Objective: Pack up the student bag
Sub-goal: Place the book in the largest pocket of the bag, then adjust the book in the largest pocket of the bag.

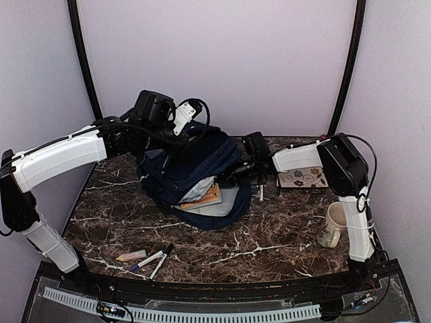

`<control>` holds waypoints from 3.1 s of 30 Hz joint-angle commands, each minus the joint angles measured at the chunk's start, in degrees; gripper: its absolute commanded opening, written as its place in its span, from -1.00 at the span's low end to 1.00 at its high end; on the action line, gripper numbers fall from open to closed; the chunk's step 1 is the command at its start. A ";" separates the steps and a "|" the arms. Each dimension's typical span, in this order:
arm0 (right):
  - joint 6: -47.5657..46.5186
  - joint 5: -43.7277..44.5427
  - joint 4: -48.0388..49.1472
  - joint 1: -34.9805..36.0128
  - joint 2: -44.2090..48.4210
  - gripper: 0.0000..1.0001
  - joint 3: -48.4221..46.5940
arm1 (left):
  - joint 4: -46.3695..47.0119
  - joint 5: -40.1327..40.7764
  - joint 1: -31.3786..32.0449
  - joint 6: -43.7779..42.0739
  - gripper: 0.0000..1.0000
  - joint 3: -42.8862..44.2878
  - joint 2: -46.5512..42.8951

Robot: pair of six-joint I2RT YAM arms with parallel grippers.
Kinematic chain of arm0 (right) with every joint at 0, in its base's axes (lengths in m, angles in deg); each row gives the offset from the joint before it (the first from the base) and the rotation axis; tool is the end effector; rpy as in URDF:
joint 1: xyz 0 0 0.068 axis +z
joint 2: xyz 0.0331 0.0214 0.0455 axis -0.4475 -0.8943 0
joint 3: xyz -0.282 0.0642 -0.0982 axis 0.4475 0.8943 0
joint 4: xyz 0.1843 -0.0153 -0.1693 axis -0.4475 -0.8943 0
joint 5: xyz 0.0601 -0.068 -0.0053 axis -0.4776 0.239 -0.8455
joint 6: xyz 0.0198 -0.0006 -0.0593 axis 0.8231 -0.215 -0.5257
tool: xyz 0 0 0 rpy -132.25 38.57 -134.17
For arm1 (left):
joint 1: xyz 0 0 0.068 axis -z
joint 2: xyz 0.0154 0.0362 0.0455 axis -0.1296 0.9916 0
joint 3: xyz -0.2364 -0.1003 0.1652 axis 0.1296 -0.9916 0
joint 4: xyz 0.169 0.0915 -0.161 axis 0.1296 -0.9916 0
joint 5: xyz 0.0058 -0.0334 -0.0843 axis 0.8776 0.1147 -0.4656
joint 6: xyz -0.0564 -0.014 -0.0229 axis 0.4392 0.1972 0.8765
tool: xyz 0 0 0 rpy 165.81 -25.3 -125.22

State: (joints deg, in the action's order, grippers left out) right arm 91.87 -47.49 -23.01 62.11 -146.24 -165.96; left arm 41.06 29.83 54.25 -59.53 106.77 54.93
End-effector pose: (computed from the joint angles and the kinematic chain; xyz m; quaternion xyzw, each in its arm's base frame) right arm 0.3825 0.3225 0.1919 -0.1716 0.7914 0.5853 0.0407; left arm 0.2578 -0.2486 0.4030 0.3530 0.7552 0.0202 0.5520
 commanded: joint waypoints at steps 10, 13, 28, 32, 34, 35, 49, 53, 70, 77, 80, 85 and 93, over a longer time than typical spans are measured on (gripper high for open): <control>0.68 -2.14 5.55 -0.22 3.63 -0.21 -1.18 | -0.86 -3.97 9.93 9.12 0.13 -13.04 -3.96; 0.85 -2.22 6.12 -0.22 3.84 -0.17 -0.22 | 1.77 -9.45 11.56 12.92 0.03 -16.08 -4.53; 1.67 -2.23 7.39 0.33 4.55 -0.16 0.74 | 6.79 6.15 11.90 12.28 -0.14 -11.24 10.15; 0.31 -1.11 5.68 0.37 4.34 -0.17 0.63 | 7.94 11.94 11.90 13.30 -0.66 -9.55 9.77; -0.24 -0.52 4.79 0.33 4.13 -0.17 0.49 | 10.03 13.55 11.82 12.93 -0.88 -10.34 8.73; -0.21 -0.41 4.76 0.34 3.98 -0.17 0.57 | 10.65 14.76 11.82 12.81 -0.99 -10.56 8.35; -27.77 21.87 -23.63 0.38 14.86 0.26 5.18 | 13.56 26.41 9.48 8.93 -1.00 -14.03 -3.33; -36.05 21.97 -27.78 0.74 19.92 0.28 10.48 | 13.91 22.23 6.49 11.68 -1.00 -16.65 -7.73; -65.66 49.92 -24.18 17.41 22.81 0.04 5.96 | 13.73 15.80 4.26 15.40 -1.00 -21.01 -11.36; -70.61 59.02 -22.24 22.98 13.10 0.28 2.34 | 13.91 16.44 3.96 15.98 -1.00 -22.02 -13.16; -70.21 63.09 -23.92 23.54 8.61 0.35 -0.92 | 13.94 16.20 3.82 16.51 -1.00 -22.53 -13.83; -69.93 76.66 -17.54 23.87 6.50 0.38 1.89 | 13.81 15.54 3.73 16.76 -1.00 -23.03 -14.31; -72.84 83.59 -8.94 21.41 7.06 0.31 -0.61 | 14.20 14.27 3.72 16.96 -1.00 -23.28 -13.99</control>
State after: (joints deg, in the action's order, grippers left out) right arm 20.94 30.15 -39.01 85.08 -139.01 -164.12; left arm 50.68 42.82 58.56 -43.88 83.26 44.46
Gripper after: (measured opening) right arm 0.665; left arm 0.060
